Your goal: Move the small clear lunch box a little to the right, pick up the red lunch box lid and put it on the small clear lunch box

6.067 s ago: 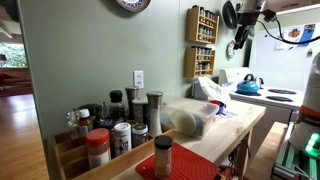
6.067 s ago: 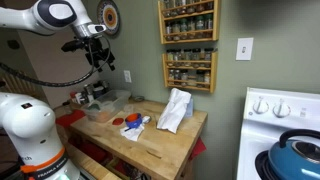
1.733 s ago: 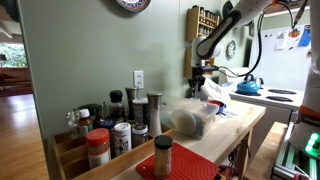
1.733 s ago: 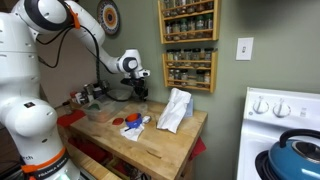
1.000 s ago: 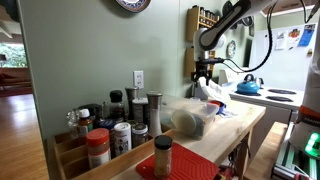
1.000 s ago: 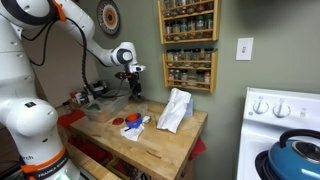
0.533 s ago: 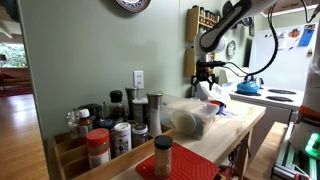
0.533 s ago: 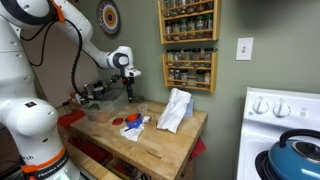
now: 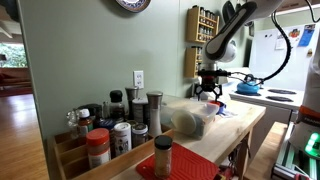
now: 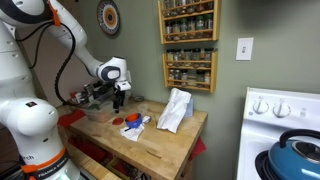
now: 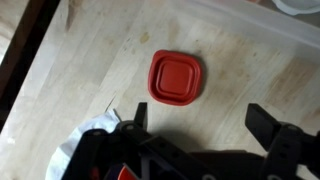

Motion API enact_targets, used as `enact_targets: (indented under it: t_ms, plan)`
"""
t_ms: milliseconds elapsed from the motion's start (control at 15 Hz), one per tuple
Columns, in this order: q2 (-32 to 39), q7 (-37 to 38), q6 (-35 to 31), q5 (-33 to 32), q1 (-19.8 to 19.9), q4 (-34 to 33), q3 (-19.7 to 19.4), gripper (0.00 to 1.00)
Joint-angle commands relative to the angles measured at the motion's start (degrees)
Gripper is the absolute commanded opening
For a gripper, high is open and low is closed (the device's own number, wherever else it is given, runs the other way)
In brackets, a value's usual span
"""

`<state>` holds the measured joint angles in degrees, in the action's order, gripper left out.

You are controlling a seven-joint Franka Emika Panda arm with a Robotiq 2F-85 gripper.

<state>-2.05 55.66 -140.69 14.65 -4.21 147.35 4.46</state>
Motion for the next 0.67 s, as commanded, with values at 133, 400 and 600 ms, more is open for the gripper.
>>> enact_targets:
  t_ms: [133,400,600]
  plan:
    - [-1.3,-3.5,-10.5,12.7,-1.8,7.9,1.4,1.0]
    - [0.3,-3.8,-10.7,14.8,-2.3,9.0,2.1,1.0]
    - [1.6,-3.6,-11.2,18.8,-2.7,8.5,2.3,1.0]
